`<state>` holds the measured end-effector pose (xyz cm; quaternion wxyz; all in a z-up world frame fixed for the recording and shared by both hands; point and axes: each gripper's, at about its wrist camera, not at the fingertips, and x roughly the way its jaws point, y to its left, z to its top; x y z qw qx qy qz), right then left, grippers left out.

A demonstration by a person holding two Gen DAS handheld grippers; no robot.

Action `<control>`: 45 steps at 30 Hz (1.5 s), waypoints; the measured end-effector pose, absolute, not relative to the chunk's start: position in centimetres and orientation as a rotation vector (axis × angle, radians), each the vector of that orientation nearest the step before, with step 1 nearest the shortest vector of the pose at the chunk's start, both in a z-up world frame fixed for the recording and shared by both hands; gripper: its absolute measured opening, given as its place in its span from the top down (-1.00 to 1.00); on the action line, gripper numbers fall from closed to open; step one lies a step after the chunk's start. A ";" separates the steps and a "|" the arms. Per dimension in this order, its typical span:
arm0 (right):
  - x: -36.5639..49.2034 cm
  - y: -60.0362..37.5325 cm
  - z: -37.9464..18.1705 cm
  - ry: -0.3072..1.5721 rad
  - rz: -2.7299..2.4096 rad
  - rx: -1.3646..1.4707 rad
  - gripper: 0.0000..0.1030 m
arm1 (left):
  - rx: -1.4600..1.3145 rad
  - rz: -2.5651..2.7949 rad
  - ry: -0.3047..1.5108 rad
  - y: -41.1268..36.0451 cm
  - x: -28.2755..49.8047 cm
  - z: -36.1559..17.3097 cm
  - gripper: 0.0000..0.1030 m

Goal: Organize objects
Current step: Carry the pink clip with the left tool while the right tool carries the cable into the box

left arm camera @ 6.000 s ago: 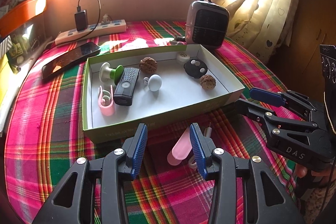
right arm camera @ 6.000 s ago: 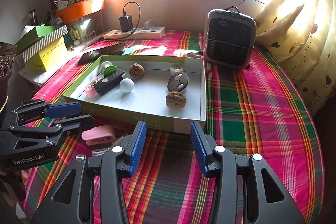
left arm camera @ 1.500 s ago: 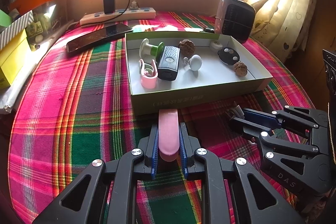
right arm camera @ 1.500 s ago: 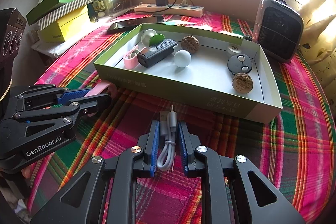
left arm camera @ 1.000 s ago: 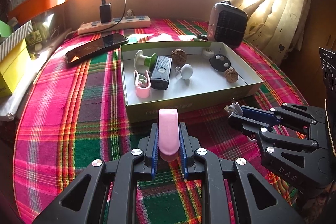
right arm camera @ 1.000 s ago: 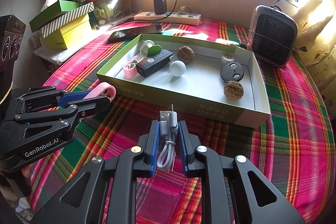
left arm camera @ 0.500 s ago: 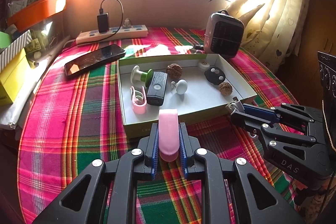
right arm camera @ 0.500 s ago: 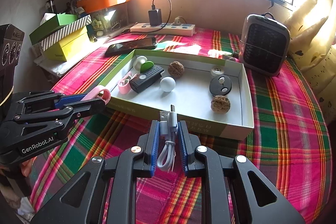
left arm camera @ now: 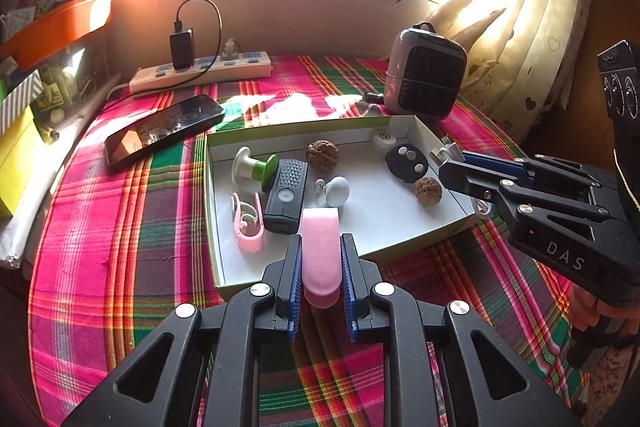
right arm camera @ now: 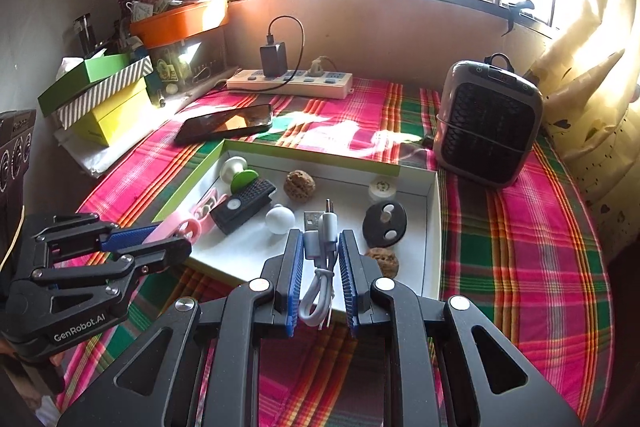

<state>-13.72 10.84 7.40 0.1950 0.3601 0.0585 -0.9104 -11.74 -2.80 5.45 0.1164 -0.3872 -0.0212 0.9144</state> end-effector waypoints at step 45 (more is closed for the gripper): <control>-22.9 8.7 2.5 0.169 -2.430 1.237 0.63 | -1.280 2.620 -0.095 -1.1 -17.5 2.4 0.69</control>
